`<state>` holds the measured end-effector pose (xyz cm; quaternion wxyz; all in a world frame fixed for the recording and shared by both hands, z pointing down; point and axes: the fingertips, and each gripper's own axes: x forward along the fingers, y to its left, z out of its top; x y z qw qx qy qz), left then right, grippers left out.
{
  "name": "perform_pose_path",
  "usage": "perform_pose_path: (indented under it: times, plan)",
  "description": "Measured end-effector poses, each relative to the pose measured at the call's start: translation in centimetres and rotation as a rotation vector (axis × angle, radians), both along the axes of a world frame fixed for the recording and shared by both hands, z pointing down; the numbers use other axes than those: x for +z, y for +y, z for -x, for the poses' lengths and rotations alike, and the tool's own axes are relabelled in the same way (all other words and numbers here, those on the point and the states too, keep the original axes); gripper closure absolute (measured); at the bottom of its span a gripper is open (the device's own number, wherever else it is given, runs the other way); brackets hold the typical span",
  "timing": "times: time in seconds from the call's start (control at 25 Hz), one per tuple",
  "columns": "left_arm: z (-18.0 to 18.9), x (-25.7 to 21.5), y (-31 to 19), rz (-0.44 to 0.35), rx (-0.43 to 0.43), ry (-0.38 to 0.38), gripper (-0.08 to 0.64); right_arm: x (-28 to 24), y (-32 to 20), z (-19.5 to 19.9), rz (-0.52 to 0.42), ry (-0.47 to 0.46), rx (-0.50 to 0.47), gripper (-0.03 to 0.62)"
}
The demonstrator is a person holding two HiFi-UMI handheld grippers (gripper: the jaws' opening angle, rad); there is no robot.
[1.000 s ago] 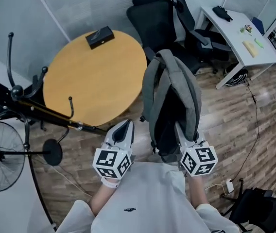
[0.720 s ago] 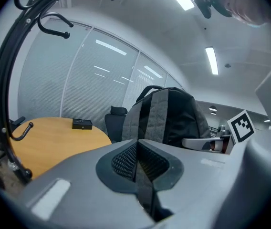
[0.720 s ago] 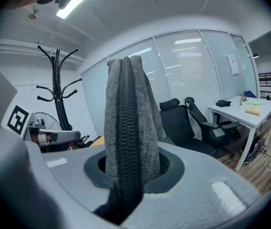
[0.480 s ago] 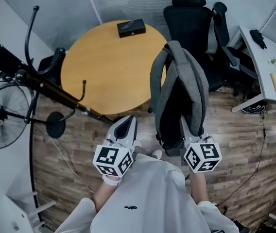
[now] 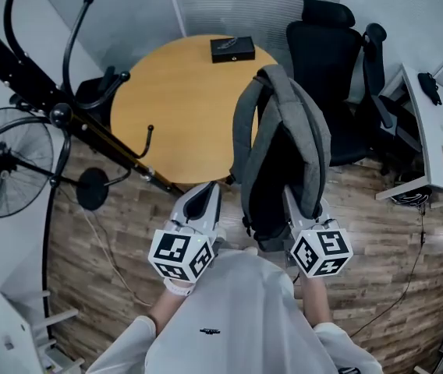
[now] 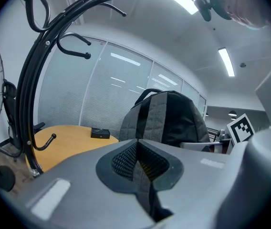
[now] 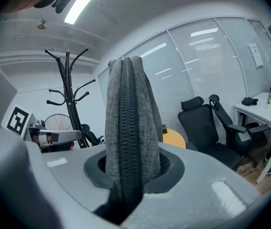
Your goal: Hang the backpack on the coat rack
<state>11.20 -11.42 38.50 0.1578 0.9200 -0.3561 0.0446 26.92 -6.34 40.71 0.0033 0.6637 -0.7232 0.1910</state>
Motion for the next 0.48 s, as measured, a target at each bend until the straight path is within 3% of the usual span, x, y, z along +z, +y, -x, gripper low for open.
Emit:
perform_pose_path:
  times: [0.48]
  plan:
    - [1.5,-1.3,-1.9,-0.021,-0.043,0.03,0.541,-1.8,-3.5,2.2,-0.044,0.036,-0.072,0.494]
